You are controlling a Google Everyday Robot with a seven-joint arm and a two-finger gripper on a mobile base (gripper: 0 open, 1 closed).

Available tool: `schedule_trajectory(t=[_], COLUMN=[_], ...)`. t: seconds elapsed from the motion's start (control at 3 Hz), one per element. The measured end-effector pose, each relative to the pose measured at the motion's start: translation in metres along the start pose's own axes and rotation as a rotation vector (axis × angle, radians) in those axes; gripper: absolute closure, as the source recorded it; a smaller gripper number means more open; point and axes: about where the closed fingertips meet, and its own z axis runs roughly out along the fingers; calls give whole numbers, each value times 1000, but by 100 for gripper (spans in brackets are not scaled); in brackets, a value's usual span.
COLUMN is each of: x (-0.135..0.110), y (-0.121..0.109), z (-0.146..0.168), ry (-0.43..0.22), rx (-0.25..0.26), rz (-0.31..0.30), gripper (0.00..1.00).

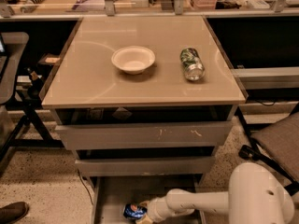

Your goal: Pick pepsi can from bottom drawer and place on counter

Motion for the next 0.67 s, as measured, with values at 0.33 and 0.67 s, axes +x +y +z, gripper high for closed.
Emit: schedule_trajectory(t=[0.33, 0.67], x=[-7, -14], y=[16, 41], z=[-29, -62], ry=[-7, -1], rx=[42, 67], rz=[26, 42], gripper=[100, 100])
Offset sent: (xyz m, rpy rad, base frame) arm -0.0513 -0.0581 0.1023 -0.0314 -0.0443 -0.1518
